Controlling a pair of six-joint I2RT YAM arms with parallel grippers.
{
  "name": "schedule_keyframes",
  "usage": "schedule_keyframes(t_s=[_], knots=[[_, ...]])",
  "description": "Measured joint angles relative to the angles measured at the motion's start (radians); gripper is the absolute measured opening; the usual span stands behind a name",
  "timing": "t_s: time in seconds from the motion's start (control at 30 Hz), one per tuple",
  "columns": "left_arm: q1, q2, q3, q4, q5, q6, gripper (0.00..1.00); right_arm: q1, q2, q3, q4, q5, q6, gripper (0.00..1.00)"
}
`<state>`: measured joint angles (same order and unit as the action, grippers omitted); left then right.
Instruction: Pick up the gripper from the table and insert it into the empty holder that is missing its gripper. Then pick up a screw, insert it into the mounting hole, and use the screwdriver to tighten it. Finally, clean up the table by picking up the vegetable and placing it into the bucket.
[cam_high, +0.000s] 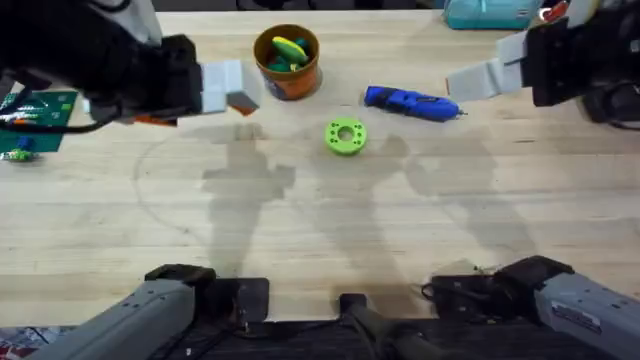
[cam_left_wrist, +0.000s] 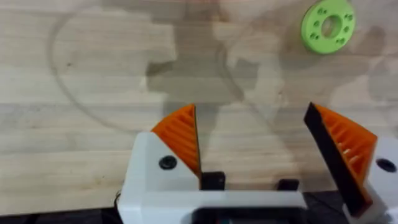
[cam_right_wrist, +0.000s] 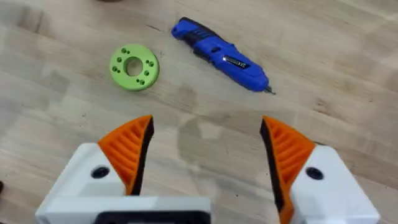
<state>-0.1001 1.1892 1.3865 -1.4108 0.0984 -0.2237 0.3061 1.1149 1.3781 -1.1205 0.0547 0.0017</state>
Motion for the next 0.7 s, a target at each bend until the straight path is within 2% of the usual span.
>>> schedule_keyframes(t_s=[0.7], knots=[[0.000,-0.003,0.000,-0.020,-0.017,0.007,0.986,0.000,0.000,0.000,-0.002,0.000,-0.010,0.996]])
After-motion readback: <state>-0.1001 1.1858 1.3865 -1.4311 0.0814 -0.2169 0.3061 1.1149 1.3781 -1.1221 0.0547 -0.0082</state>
